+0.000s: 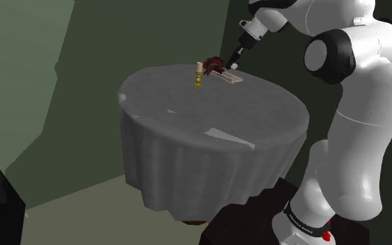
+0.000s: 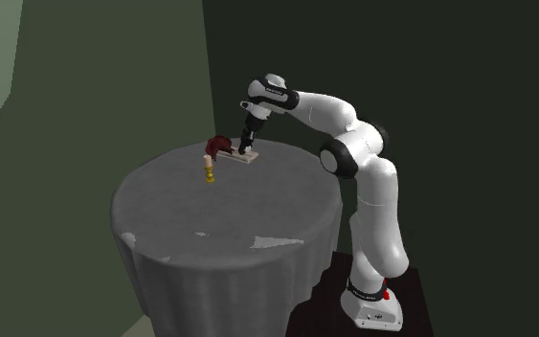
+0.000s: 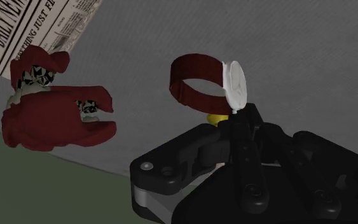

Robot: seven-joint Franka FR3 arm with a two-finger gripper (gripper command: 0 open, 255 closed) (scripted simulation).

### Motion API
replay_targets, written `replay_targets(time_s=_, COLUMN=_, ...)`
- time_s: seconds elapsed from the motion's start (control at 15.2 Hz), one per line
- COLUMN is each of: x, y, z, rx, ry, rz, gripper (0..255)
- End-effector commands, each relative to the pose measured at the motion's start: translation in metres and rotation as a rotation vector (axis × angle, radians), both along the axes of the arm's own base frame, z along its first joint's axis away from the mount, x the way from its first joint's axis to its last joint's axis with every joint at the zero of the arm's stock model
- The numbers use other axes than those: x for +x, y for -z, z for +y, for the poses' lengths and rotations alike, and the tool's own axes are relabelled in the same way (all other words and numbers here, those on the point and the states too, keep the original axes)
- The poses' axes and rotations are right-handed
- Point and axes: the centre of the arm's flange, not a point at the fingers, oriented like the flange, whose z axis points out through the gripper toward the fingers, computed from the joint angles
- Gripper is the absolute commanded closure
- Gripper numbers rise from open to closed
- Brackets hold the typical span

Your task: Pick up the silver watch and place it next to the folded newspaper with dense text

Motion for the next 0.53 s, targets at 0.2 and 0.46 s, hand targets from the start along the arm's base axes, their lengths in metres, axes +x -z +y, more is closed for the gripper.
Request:
replay_targets(time_s=0.2, x=0.052, y=-0.002, z=-0.040, rx=0.005, ry=-0.009, rz=-0.008, gripper=255)
replay_targets(time_s=0.46, x=0.078, y=0.003, z=-0.062, rx=0.005, ry=-0.009, rz=-0.008, gripper=255)
